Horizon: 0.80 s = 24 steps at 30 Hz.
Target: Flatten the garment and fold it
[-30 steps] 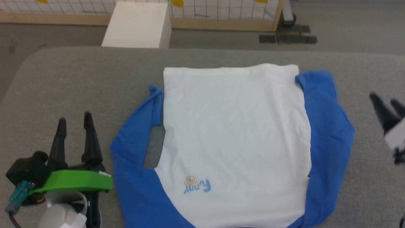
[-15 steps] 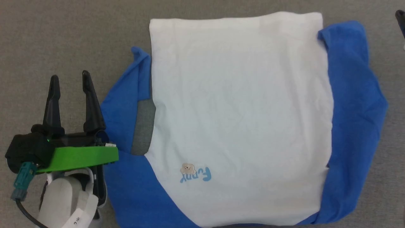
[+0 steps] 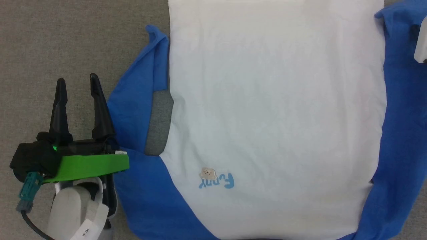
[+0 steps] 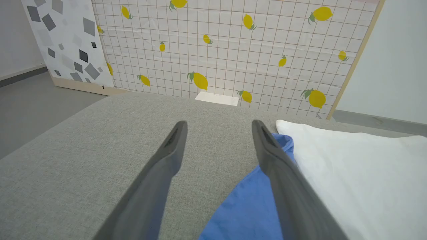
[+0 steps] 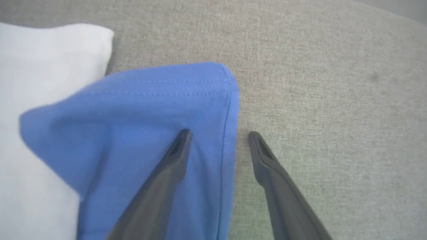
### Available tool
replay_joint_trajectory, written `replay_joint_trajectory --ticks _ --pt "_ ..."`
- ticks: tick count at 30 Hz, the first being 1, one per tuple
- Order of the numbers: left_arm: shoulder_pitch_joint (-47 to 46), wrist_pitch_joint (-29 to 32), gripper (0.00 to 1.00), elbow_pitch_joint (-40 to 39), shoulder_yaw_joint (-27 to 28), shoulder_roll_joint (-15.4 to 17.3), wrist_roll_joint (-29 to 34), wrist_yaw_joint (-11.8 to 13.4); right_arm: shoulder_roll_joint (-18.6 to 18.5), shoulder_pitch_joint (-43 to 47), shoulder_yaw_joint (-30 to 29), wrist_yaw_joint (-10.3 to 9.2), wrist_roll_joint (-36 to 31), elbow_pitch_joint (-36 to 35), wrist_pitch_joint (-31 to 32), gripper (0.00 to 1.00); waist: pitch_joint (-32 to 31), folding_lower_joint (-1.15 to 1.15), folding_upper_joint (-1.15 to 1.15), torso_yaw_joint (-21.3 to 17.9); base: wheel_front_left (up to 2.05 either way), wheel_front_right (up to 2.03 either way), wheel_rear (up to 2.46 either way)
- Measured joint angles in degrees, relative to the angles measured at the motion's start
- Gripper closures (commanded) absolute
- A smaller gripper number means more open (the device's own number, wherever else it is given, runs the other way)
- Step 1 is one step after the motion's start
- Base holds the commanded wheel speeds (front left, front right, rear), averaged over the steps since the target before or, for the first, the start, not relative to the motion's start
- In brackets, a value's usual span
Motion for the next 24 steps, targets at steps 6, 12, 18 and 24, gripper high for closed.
replay_joint_trajectory --ticks 6,12,18,24 --pt "0.05 -0.01 0.0 1.56 0.75 -0.78 0.1 -1.08 0.45 0.4 -3.49 0.01 5.34 0.09 -7.17 1.0 -3.24 0.0 0.0 -0.56 0.0 0.0 0.0" --pt "2.29 -0.01 0.0 2.55 2.54 -1.12 0.13 -1.78 -1.98 4.64 -1.55 0.0 14.5 -8.2 -11.35 1.0 -8.66 -0.01 0.0 -1.35 0.0 0.0 0.0" --pt "6.26 -0.01 0.0 3.38 3.72 -1.32 -0.01 -2.26 -3.13 14.9 5.83 0.0 23.8 -22.76 -8.27 1.0 -14.64 -0.01 0.0 -2.63 0.0 0.0 0.0" --pt "9.17 -0.01 0.0 3.71 4.45 -1.44 -0.19 -2.3 -2.66 24.16 15.38 0.0 30.28 -37.19 -3.19 1.0 -20.41 -0.01 0.0 -3.96 0.0 0.0 0.0"
